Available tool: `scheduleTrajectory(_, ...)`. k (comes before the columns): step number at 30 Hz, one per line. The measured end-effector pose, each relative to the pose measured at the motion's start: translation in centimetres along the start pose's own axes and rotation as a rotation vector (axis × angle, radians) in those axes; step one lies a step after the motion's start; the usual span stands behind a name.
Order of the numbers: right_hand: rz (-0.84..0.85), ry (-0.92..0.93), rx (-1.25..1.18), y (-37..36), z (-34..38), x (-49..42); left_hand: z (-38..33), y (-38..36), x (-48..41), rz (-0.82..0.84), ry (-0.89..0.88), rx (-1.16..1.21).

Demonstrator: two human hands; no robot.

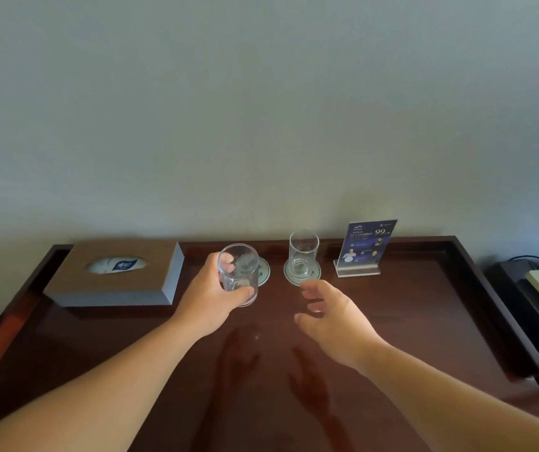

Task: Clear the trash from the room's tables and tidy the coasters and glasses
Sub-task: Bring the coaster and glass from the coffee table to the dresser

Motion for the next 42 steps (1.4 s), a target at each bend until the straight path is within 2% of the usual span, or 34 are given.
scheduleTrajectory(12,-0.08,-0.115,-0.005,-1.3,0.0,-5.7,2.3,-1.5,-8.6,0.115,0.005,0.076)
scheduleTrajectory(19,-0.071,-0.138,-0.016,-2.5,0.1,-8.5,3.6,-2.7,-11.0,0.147,0.024,0.087)
scheduleTrajectory(31,0.028,-0.121,-0.023,-2.7,0.0,-11.4,5.0,-3.8,-11.9,0.117,0.064,0.124)
scheduleTrajectory(42,0.053,-0.087,-0.064,-3.2,-0.4,-11.6,5.1,-4.6,-12.0,0.09,0.065,0.117)
Point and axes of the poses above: each hand's wrist, its own x-axis away from the middle knuckle, its own y-axis out of the back of the hand, z = x × y, the point moved 2 cm from there along -x, towards the middle knuckle, and after that the axes turned 2 degrees about z, right-handed, at the moved point
